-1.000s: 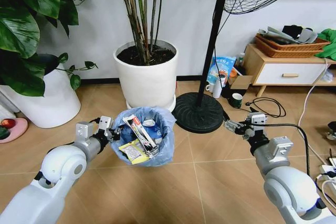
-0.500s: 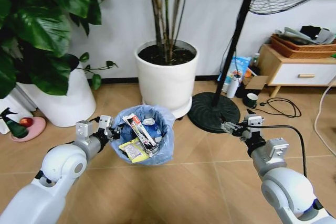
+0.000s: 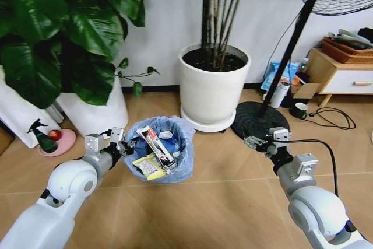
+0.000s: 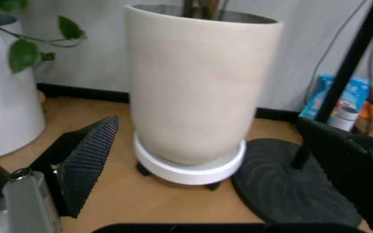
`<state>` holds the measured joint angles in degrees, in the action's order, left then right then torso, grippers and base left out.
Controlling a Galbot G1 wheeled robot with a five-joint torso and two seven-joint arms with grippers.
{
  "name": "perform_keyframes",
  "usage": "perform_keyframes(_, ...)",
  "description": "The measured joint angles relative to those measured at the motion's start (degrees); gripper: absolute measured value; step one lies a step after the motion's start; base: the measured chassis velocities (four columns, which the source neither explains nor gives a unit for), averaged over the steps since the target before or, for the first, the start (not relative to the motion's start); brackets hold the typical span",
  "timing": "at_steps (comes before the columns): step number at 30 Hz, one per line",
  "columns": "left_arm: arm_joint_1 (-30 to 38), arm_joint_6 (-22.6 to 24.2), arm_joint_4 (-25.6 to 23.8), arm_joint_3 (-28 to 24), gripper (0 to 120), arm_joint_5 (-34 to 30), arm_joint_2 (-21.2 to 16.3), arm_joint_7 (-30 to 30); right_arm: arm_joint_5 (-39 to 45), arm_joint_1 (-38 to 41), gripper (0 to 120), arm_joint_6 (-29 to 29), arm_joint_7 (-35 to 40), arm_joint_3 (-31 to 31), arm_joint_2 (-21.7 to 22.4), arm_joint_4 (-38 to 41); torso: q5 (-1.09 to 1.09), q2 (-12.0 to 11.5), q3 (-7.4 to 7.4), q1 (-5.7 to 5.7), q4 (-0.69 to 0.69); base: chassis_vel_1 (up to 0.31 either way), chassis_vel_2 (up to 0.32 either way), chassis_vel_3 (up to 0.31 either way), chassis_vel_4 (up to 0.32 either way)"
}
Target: Pick up the trash bin and place the garbage on the floor into it.
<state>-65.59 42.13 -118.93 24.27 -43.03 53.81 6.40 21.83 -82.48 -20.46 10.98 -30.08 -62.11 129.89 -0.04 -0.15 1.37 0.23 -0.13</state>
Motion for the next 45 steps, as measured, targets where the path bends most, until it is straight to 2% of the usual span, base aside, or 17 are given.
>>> perform_keyframes(4, 0.3, 0.0, 0.0, 0.0, 0, 0.0, 0.0, 0.0, -0.1, -0.2, 100, 0.0, 0.0, 0.2, -0.2, 0.0, -0.04, 0.0, 0.00, 0.00, 0.01, 0.291, 0.267, -0.280, -0.283)
perform_keyframes(9, 0.5, 0.0, 0.1, 0.0, 0, 0.0, 0.0, 0.0, -0.1, -0.2, 100, -0.2, 0.0, 0.3, -0.2, 0.1, 0.03, 0.0, 0.00, 0.00, -0.01, 0.301, 0.256, -0.318, -0.242)
perform_keyframes(10, 0.5, 0.0, 0.1, 0.0, 0, 0.0, 0.0, 0.0, -0.1, -0.2, 100, -0.2, 0.0, 0.4, -0.1, 0.0, -0.04, 0.0, 0.00, 0.01, -0.01, 0.309, 0.250, -0.346, -0.223)
perform_keyframes(13, 0.5, 0.0, 0.1, -0.1, 0, 0.0, 0.1, 0.0, 0.0, -0.2, 100, -0.2, 0.0, 0.4, -0.1, 0.0, -0.05, 0.0, 0.01, 0.01, 0.00, 0.308, 0.168, -0.330, -0.194)
perform_keyframes(15, 0.5, 0.0, 0.2, -0.1, 0, 0.0, 0.1, 0.0, 0.0, -0.1, 100, -0.2, 0.0, 0.4, 0.1, -0.1, 0.01, 0.0, 0.00, 0.00, 0.01, 0.307, 0.077, -0.283, -0.018)
perform_keyframes(16, 0.5, 0.0, 0.2, -0.1, 0, 0.0, 0.2, 0.0, 0.1, -0.1, 100, -0.2, 0.0, 0.4, 0.1, -0.2, -0.05, 0.0, 0.00, 0.00, 0.02, 0.255, -0.057, -0.267, 0.085)
perform_keyframes(19, 0.6, 0.0, 0.2, -0.1, 0, 0.0, 0.2, 0.1, 0.1, -0.1, 100, -0.3, 0.0, 0.5, 0.2, -0.2, 0.02, 0.0, -0.01, -0.01, 0.01, 0.180, -0.123, -0.174, 0.106)
perform_keyframes(25, 0.6, 0.0, 0.1, -0.1, 0, 0.0, 0.1, 0.0, 0.1, 0.0, 100, -0.3, 0.0, 0.9, 0.1, -0.5, 0.02, 0.0, -0.01, -0.01, -0.04, 0.092, -0.188, -0.106, 0.166)
perform_keyframes(31, 0.2, 0.0, -0.1, -0.1, 0, 0.0, 0.4, 0.1, 0.2, 0.1, 100, -0.3, 0.0, 1.0, 0.3, -0.5, -0.02, 0.0, 0.00, -0.01, 0.00, 0.089, -0.131, -0.098, 0.117)
perform_keyframes(45, -0.6, 0.0, -0.6, -0.1, 0, 0.3, 0.6, 0.3, 0.2, -0.2, 100, -0.4, 0.0, 1.7, -0.1, -0.5, 0.01, 0.0, 0.00, 0.00, 0.00, 0.155, -0.128, -0.156, 0.138)
